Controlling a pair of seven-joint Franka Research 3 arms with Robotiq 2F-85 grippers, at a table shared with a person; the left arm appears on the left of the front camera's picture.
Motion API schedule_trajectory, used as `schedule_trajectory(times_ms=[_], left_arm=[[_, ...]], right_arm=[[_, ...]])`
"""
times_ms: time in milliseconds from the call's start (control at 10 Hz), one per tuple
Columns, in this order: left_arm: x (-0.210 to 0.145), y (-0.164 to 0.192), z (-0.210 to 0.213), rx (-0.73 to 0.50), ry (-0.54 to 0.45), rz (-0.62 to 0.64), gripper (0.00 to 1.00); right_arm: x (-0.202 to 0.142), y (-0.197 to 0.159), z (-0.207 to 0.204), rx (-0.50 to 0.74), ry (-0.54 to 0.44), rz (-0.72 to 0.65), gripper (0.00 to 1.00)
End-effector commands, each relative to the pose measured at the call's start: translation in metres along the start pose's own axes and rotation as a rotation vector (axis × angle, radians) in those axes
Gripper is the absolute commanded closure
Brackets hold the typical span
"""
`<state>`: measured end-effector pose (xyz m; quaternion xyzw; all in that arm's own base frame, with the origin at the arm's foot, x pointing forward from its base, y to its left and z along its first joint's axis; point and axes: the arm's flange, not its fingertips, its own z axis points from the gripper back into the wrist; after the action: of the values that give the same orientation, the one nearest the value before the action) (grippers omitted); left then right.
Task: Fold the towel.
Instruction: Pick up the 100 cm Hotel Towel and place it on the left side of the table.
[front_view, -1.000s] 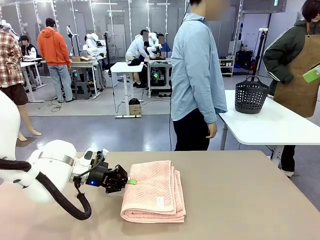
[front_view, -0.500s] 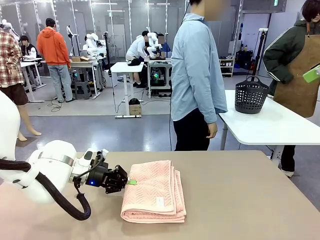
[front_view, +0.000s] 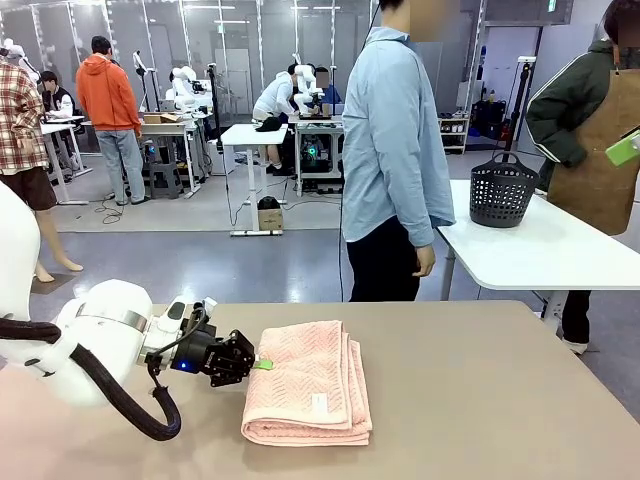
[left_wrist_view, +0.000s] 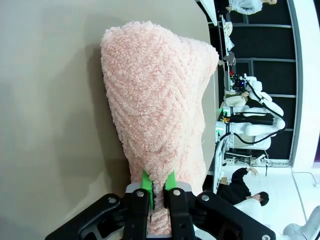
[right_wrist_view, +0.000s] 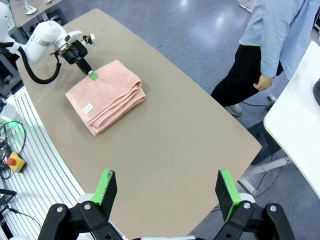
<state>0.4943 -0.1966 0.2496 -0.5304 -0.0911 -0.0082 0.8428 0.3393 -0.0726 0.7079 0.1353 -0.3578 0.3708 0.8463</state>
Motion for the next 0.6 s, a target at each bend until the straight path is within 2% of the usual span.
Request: schedule_trajectory(times_ms=[0, 200, 500], left_arm=[[-0.002, -0.009, 0.020, -0.019, 0.031, -0.013, 0.89], [-0.004, -0.019, 0.044, 0.019, 0.046, -0.012, 0.89], [-0.004, -0.024, 0.104, 0.063, 0.030, -0.048, 0.89]], right_arm=[[0.002, 0.000, 0.001, -0.008, 0.004, -0.018, 0.00], [0.002, 0.000, 0.001, -0.008, 0.004, -0.018, 0.00], [0.002, 0.000, 0.001, -0.008, 0.004, -0.018, 0.00]])
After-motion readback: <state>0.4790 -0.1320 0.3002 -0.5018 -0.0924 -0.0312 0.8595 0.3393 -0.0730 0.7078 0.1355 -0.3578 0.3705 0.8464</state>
